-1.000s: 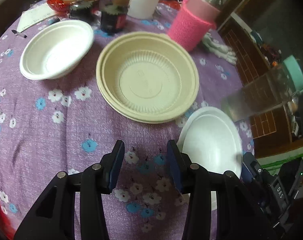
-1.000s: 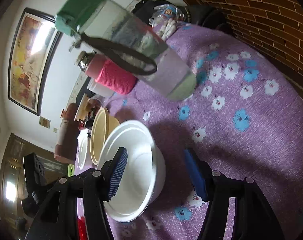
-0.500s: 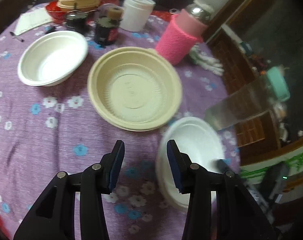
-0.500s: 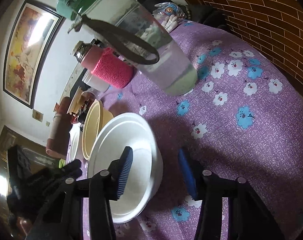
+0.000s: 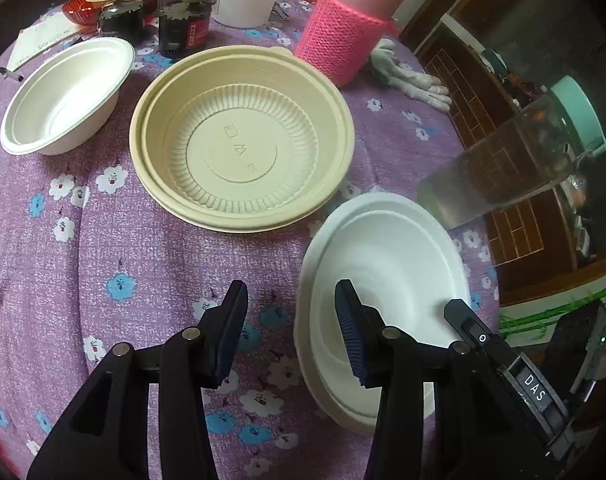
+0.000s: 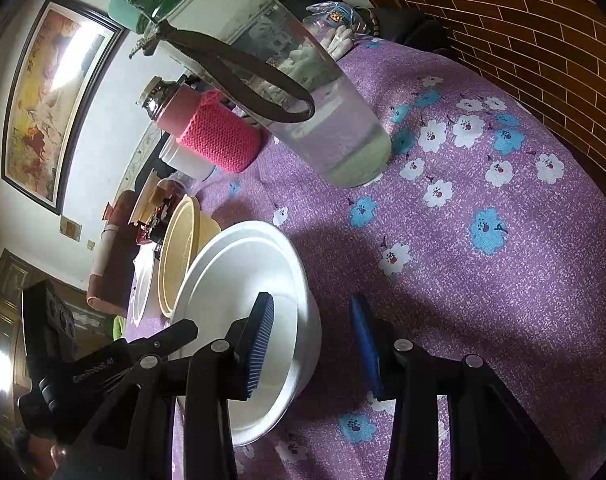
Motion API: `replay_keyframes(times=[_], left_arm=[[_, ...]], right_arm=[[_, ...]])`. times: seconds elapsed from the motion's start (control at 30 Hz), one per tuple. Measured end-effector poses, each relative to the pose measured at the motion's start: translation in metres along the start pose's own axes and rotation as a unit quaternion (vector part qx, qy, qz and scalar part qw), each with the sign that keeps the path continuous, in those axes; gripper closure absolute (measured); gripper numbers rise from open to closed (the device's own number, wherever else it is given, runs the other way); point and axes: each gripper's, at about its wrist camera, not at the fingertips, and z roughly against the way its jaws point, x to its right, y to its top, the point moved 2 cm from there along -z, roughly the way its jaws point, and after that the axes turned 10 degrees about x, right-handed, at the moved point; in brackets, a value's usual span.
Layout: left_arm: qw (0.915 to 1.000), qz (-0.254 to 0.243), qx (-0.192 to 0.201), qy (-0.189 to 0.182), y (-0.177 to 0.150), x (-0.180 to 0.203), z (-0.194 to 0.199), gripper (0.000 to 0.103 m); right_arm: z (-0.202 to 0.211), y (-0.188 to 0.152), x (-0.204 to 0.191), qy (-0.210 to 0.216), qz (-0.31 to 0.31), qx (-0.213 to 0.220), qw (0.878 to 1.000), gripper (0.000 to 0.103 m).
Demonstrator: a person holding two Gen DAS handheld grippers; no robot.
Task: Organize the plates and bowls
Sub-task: 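Move both grippers to the white foam bowl beside the beige bowl, then close both grippers on the rim of that white foam bowl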
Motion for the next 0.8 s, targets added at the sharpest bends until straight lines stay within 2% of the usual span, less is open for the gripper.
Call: replay_keyframes(times=[0.03, 0.1, 0.3, 0.4, 0.8], left_arm=[[1.0000, -0.001, 0.003, 0.001, 0.000, 0.001, 0.000, 0.063], [1.0000, -0.005, 0.008, 0.000, 0.001, 0.001, 0.002, 0.078], [0.9998, -0.012, 0.006, -0.013, -0.002, 0.003, 0.003, 0.097], [0.9997, -0.019, 0.009, -0.009, -0.003, 0.005, 0.004, 0.097], [0.9999, -0.007, 0.006, -0.009, -0.020, -0.014, 0.023, 0.097]], right_arm=[[-0.001, 0.000, 0.000, 0.002, -0.002, -0.004, 1.000, 0.068], [-0.003, -0.001, 0.001, 0.003, -0.006, -0.010, 1.000, 0.075], [-0.005, -0.001, -0.001, 0.005, -0.003, -0.010, 1.000, 0.091], [-0.004, -0.003, -0.005, 0.004, 0.009, -0.005, 1.000, 0.095], [0.004, -0.016, -0.017, 0.008, 0.029, -0.003, 1.000, 0.095]])
